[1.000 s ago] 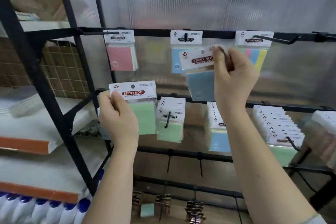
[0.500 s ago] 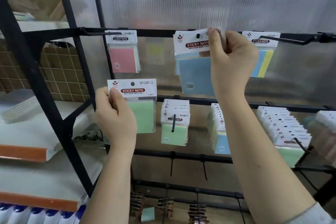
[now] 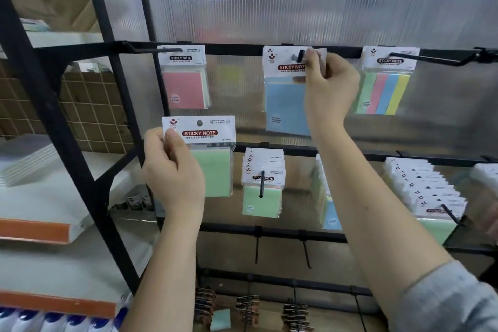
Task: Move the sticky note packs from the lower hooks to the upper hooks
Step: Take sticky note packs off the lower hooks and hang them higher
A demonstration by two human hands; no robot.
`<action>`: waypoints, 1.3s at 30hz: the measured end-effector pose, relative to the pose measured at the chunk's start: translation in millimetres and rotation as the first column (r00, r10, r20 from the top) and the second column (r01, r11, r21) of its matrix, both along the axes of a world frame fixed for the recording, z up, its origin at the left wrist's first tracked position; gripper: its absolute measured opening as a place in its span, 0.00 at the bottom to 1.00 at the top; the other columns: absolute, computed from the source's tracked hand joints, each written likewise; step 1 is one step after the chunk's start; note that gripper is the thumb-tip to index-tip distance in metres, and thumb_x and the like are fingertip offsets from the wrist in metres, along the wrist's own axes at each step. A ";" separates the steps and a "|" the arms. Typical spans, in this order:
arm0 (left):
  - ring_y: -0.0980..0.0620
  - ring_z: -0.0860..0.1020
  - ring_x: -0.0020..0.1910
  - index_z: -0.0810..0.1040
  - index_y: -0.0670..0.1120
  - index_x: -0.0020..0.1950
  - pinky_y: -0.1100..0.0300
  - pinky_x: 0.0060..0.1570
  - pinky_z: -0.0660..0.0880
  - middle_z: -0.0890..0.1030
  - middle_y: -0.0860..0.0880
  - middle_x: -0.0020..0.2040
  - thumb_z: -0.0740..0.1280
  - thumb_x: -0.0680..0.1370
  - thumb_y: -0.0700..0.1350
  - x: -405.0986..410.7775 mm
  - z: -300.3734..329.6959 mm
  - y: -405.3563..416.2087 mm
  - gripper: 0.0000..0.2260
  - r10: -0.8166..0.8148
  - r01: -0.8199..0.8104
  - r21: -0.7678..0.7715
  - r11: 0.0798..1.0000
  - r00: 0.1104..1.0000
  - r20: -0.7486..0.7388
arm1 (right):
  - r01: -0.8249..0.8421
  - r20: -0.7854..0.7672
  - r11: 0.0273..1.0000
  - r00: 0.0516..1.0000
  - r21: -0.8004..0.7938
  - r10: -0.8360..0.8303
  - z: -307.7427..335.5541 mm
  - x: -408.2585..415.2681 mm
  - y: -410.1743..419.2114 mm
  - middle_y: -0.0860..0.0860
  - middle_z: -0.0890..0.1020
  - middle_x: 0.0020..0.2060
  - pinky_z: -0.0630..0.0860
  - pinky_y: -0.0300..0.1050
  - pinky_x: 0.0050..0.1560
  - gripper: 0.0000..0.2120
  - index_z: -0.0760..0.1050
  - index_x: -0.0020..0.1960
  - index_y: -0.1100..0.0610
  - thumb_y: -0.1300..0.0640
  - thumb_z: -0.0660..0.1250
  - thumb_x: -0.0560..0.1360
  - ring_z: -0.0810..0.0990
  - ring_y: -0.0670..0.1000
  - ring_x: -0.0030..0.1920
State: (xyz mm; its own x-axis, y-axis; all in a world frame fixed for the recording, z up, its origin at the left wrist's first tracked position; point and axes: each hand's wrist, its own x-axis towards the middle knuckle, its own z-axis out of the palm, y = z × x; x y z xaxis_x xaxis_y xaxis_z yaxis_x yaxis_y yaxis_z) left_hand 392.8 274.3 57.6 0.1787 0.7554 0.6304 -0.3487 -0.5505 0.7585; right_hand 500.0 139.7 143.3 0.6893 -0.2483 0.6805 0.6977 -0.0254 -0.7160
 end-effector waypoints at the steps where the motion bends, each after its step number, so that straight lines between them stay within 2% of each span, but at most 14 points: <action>1: 0.71 0.74 0.36 0.68 0.44 0.45 0.76 0.33 0.68 0.73 0.60 0.37 0.56 0.82 0.40 -0.2 0.3 -0.1 0.06 -0.003 0.003 -0.001 1.000 1.000 0.004 | -0.009 -0.028 1.000 1.000 0.002 0.009 2.3 6.2 2.2 0.39 0.66 0.16 0.61 0.30 0.25 0.24 0.59 0.27 0.50 0.58 0.64 0.79 0.70 0.35 0.22; 4: 0.73 0.74 0.36 0.67 0.44 0.46 0.76 0.32 0.68 0.73 0.60 0.38 0.55 0.82 0.40 -1.5 1.5 -1.6 0.06 -0.011 0.011 -0.018 1.000 1.000 0.009 | -0.012 -0.107 1.000 0.994 -0.022 0.010 6.2 30.1 6.9 0.40 0.71 0.22 0.63 0.29 0.27 0.21 0.64 0.28 0.49 0.55 0.64 0.79 0.76 0.35 0.27; 6: 0.73 0.74 0.36 0.67 0.43 0.46 0.76 0.32 0.68 0.73 0.59 0.38 0.55 0.82 0.40 -1.8 1.8 -2.2 0.06 -0.013 0.013 -0.028 1.000 1.000 0.004 | -0.011 -0.160 0.999 0.987 -0.046 0.003 6.8 46.4 8.9 0.43 0.74 0.27 0.63 0.28 0.27 0.19 0.67 0.29 0.51 0.55 0.64 0.78 0.79 0.39 0.31; 9: 0.73 0.74 0.36 0.67 0.44 0.46 0.77 0.31 0.68 0.73 0.58 0.38 0.55 0.82 0.41 -2.1 2.3 -2.9 0.06 -0.008 0.008 -0.028 1.000 1.000 -0.010 | 0.031 -0.192 0.986 0.979 -0.161 -0.063 8.4 63.1 10.2 0.49 0.71 0.28 0.60 0.33 0.27 0.18 0.65 0.31 0.55 0.54 0.66 0.77 0.69 0.43 0.29; 11: 0.73 0.74 0.36 0.67 0.44 0.46 0.77 0.31 0.68 0.73 0.59 0.38 0.55 0.82 0.41 -2.4 2.3 -2.8 0.06 -0.005 0.005 -0.026 1.000 1.000 -0.010 | 0.076 -0.198 0.965 0.972 -0.252 -0.129 13.4 68.9 8.7 0.47 0.65 0.26 0.58 0.35 0.25 0.22 0.60 0.29 0.54 0.53 0.67 0.76 0.60 0.43 0.26; 13: 0.73 0.74 0.36 0.67 0.44 0.46 0.77 0.31 0.68 0.73 0.60 0.38 0.55 0.82 0.41 -2.2 1.8 -2.3 0.06 -0.006 0.006 -0.027 1.000 1.000 -0.011 | 0.117 -0.204 0.938 0.960 -0.327 -0.191 18.8 74.2 8.0 0.47 0.63 0.25 0.58 0.36 0.24 0.22 0.58 0.29 0.53 0.53 0.67 0.75 0.59 0.44 0.26; 14: 0.72 0.75 0.37 0.67 0.44 0.46 0.76 0.31 0.68 0.73 0.60 0.38 0.55 0.82 0.41 -2.0 1.3 -2.0 0.06 -0.007 0.006 -0.025 1.000 1.000 -0.015 | 0.126 -0.210 0.930 0.955 -0.346 -0.208 20.3 78.1 8.5 0.46 0.66 0.26 0.57 0.36 0.25 0.20 0.60 0.30 0.53 0.53 0.66 0.75 0.62 0.44 0.27; 17: 0.73 0.75 0.38 0.68 0.44 0.47 0.76 0.31 0.69 0.75 0.57 0.39 0.55 0.83 0.43 -2.0 -0.1 -2.6 0.07 -0.019 0.018 -0.021 1.000 0.999 -0.030 | 0.149 -0.202 0.913 0.950 -0.379 -0.239 24.1 85.5 12.0 0.47 0.78 0.38 0.67 0.40 0.36 0.05 0.77 0.43 0.54 0.54 0.66 0.75 0.74 0.46 0.39; 20: 0.74 0.74 0.37 0.71 0.37 0.49 0.77 0.32 0.69 0.76 0.49 0.42 0.55 0.82 0.41 -2.6 -0.3 -5.9 0.09 -0.015 0.015 -0.004 1.000 0.999 -0.042 | 0.143 -0.213 0.927 0.950 -0.347 -0.226 26.7 91.8 14.7 0.49 0.80 0.49 0.72 0.41 0.44 0.10 0.77 0.55 0.56 0.54 0.67 0.75 0.75 0.47 0.46; 23: 0.75 0.73 0.35 0.72 0.35 0.48 0.78 0.33 0.68 0.74 0.49 0.39 0.56 0.82 0.39 -2.6 -0.1 -9.7 0.10 -0.010 0.012 0.044 0.999 0.999 -0.038 | 0.165 -0.203 0.930 0.949 -0.329 -0.240 25.1 95.1 14.3 0.50 0.77 0.56 0.71 0.40 0.51 0.15 0.72 0.61 0.54 0.56 0.66 0.75 0.75 0.48 0.53; 26: 0.75 0.73 0.36 0.72 0.35 0.48 0.78 0.33 0.68 0.72 0.56 0.36 0.56 0.82 0.39 -0.5 1.7 -15.1 0.09 -0.026 0.028 0.054 0.998 0.999 -0.028 | 0.157 -0.187 0.947 0.959 -0.281 -0.215 18.8 94.4 9.3 0.51 0.77 0.55 0.71 0.40 0.50 0.16 0.70 0.63 0.54 0.59 0.64 0.76 0.76 0.49 0.52; 30: 0.71 0.72 0.32 0.69 0.41 0.44 0.77 0.33 0.66 0.68 0.59 0.32 0.56 0.81 0.37 5.7 9.6 -34.6 0.07 -0.016 0.014 0.100 0.995 1.000 0.018 | 0.116 -0.152 0.975 0.978 -0.191 -0.146 1.5 83.6 -11.1 0.47 0.78 0.46 0.68 0.29 0.43 0.12 0.73 0.59 0.56 0.58 0.63 0.76 0.76 0.45 0.46; 35: 0.64 0.67 0.28 0.66 0.44 0.41 0.73 0.30 0.63 0.63 0.58 0.28 0.56 0.81 0.39 22.0 12.8 -69.0 0.08 -0.033 0.024 0.155 0.988 0.998 0.054 | 0.119 -0.121 0.949 0.980 -0.293 -0.160 -33.4 74.3 -61.2 0.46 0.78 0.42 0.67 0.26 0.38 0.08 0.77 0.53 0.58 0.57 0.61 0.78 0.75 0.45 0.43; 39: 0.63 0.67 0.27 0.66 0.45 0.42 0.72 0.29 0.61 0.64 0.58 0.28 0.57 0.80 0.40 40.4 10.8 -115.4 0.07 -0.077 0.066 0.128 0.990 0.993 0.085 | 0.117 -0.157 0.921 0.970 -0.372 -0.187 -49.9 75.3 -119.2 0.49 0.80 0.39 0.66 0.35 0.39 0.10 0.80 0.50 0.57 0.56 0.61 0.79 0.76 0.47 0.41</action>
